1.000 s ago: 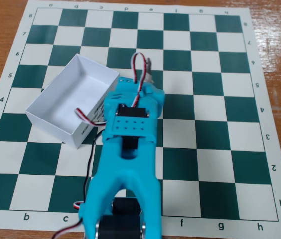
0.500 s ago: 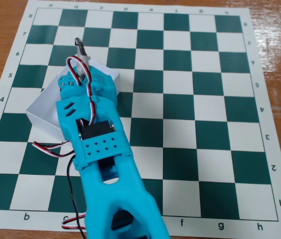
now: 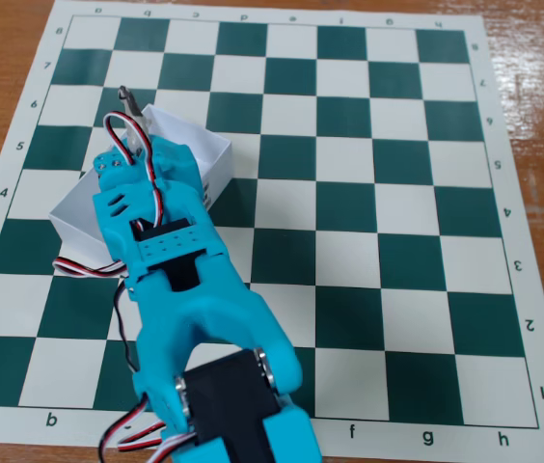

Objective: Grab the toy horse and put it in the box.

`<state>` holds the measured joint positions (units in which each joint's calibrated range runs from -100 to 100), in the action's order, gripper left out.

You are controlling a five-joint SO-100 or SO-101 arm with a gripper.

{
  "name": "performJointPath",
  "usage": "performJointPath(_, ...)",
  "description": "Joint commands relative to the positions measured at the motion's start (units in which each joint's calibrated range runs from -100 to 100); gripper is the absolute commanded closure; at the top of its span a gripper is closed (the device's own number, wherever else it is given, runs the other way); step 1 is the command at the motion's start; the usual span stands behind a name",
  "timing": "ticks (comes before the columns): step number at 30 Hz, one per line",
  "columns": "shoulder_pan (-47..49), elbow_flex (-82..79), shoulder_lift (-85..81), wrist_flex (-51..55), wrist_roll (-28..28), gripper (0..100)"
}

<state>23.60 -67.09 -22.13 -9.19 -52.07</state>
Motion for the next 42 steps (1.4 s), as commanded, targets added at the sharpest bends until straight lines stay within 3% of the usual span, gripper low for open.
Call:
performJointPath(1, -0.4, 4.1, 3.0, -1.4, -0.3, 92)
performJointPath(13, -2.0, 6.7, 8.1, -2.4, -0.7, 63)
performJointPath(19, -4.7, 4.7, 2.5, -0.4, 0.7, 61)
performJointPath(25, -8.0, -5.1, -13.5, 5.0, 1.7, 61)
performJointPath(34, -17.1, -24.4, -44.4, 22.6, 2.0, 61)
performJointPath(42, -22.9, -26.0, -58.5, 47.1, 2.8, 61)
